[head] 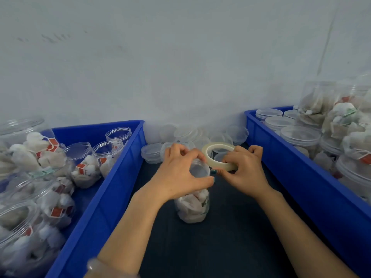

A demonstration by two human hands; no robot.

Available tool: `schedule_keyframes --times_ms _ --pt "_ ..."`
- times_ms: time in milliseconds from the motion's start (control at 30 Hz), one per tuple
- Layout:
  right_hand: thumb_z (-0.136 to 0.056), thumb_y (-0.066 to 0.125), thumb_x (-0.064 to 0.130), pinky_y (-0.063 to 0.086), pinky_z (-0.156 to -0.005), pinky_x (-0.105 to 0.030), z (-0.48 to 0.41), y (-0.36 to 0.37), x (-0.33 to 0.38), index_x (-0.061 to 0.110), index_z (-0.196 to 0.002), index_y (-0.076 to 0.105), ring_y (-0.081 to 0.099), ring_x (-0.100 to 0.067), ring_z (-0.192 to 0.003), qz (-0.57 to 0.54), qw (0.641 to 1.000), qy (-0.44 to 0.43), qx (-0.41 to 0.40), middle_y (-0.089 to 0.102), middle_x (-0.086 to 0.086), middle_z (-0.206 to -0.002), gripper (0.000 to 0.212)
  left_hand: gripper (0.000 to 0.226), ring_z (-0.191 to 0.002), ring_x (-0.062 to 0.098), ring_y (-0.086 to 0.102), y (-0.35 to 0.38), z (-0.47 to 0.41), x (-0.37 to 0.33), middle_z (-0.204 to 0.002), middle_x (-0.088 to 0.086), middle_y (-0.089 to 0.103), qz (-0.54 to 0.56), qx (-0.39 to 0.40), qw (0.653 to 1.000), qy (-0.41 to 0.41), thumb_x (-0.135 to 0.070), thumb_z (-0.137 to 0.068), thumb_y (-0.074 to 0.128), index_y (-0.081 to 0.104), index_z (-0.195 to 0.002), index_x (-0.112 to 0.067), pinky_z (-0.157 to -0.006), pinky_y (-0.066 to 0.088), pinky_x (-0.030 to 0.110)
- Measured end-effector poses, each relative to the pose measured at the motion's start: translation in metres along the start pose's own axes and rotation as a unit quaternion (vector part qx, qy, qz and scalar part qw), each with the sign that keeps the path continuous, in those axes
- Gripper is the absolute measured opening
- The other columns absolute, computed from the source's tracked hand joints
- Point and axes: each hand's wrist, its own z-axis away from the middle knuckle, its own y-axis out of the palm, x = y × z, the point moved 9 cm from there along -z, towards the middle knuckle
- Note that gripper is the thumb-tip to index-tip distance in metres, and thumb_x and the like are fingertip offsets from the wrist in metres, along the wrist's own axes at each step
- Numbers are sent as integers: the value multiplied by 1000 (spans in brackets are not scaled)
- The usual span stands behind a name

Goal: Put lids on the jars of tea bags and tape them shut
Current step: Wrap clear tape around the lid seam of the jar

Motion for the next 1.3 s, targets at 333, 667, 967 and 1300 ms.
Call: schedule_keyframes --times_ms 333,667,967,1300 --pt "-84 55 64 25 -71 -39 2 6 9 27 -56 53 43 -9 -67 0 999 -27 18 45 16 -59 47 78 -122 19 42 5 8 0 -138 -4 33 -70 167 983 7 -40 -85 75 23 -141 -59 -94 46 34" --pt "-80 48 47 27 -73 -41 3 9 14 22 -63 60 46 -12 -72 30 998 -44 45 55 11 -65 33 76 -108 9 53 0 -5 3 -121 -13 52 -87 -92 991 -36 -84 -73 53 39 -123 -30 -74 40 30" --pt "-92 47 59 24 -74 -37 7 -16 -1 21 -67 56 50 -15 -74 93 991 -91 -7 55 12 -72 46 55 -118 -3 51 -6 2 17 -127 -24 55 37 6 999 32 -53 -76 77 49 -121 -41 -100 48 31" --pt "-89 48 63 28 -77 -43 1 -25 -9 19 -63 60 48 -14 -76 84 994 -29 -63 46 19 -73 53 53 -116 0 40 -6 3 3 -119 -21 46 8 -4 997 79 -64 -71 77 53 -113 -41 -94 39 25"
